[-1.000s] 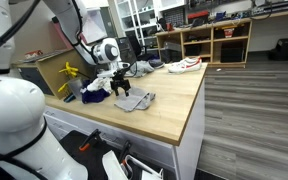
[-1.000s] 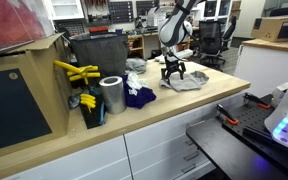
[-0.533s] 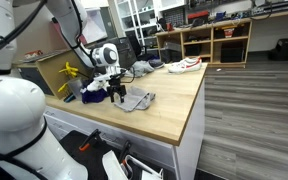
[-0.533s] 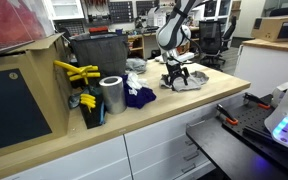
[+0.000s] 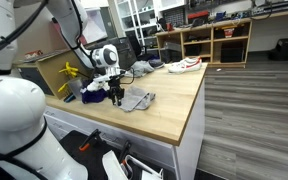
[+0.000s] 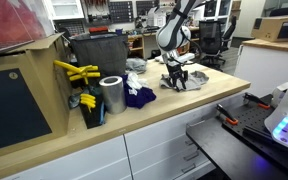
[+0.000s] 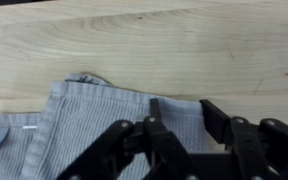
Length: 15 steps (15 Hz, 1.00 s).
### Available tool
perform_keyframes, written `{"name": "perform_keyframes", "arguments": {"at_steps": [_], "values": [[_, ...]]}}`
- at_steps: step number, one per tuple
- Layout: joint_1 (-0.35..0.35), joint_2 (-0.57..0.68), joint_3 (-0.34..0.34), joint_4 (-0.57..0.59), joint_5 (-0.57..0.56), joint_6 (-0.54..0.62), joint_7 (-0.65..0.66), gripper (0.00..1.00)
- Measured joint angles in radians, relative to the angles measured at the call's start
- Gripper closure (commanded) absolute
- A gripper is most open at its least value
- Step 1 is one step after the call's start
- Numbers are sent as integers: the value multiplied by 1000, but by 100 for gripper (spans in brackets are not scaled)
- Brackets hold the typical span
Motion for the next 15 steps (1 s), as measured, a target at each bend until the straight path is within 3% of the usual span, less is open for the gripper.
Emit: {"name": "perform_keyframes", "arguments": {"at_steps": [2,15], "values": [[-1,-2,-3,0,0,-5,0,100],[-99,-82,-18,27,81,-28,-2,99]]}}
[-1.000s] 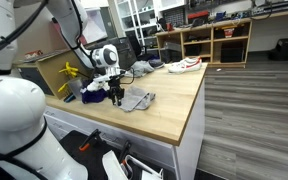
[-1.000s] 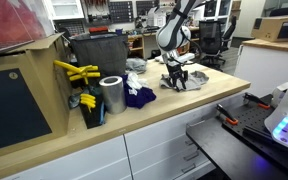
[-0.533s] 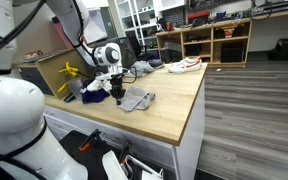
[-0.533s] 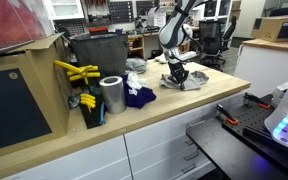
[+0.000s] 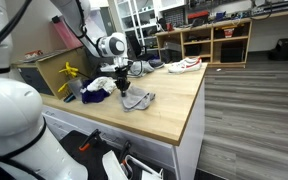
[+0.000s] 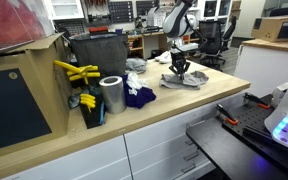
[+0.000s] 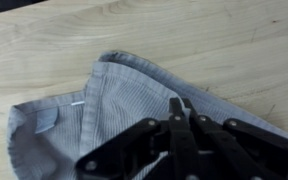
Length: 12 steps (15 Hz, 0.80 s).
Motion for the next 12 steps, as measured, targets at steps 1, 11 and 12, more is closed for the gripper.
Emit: {"name": "perform_keyframes", "arguments": {"at_steps": [1,11,12], "values": [[-3,-1,-1,9,0,-1,0,99],[7,17,1,118,12,-1,29,99],[12,19,2,127,17,-1,34,99]]}}
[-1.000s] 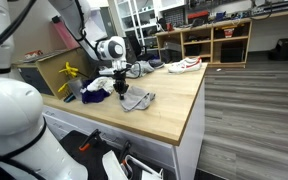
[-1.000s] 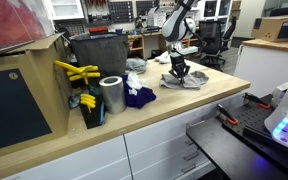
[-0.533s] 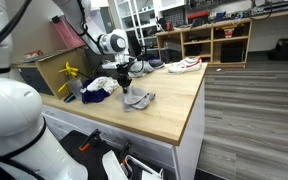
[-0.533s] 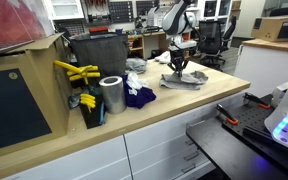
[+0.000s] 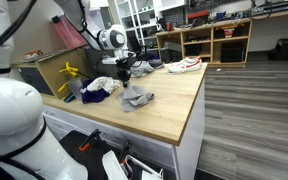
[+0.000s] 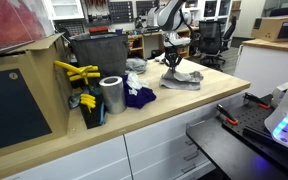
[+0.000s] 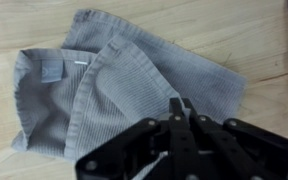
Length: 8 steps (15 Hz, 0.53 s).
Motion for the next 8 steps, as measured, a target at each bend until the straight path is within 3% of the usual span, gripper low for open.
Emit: {"name": "perform_keyframes", "arguments": {"at_steps": [8], "values": [[48,13,16,31,15,-20,28,99]]}}
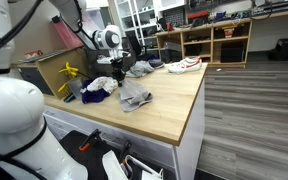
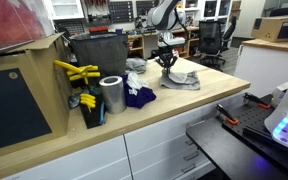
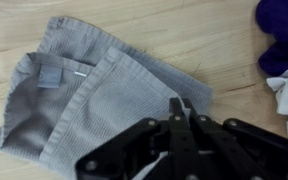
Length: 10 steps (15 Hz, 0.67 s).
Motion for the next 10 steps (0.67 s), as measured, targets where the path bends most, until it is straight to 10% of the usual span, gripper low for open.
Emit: {"name": "perform_keyframes", "arguments": {"at_steps": [3,4,10], "values": [[5,0,8,-3,0,-34,0,99],[7,0,9,-4,0,-45,0,74],[12,-9,9,-36,0,-71,-1,33]]}}
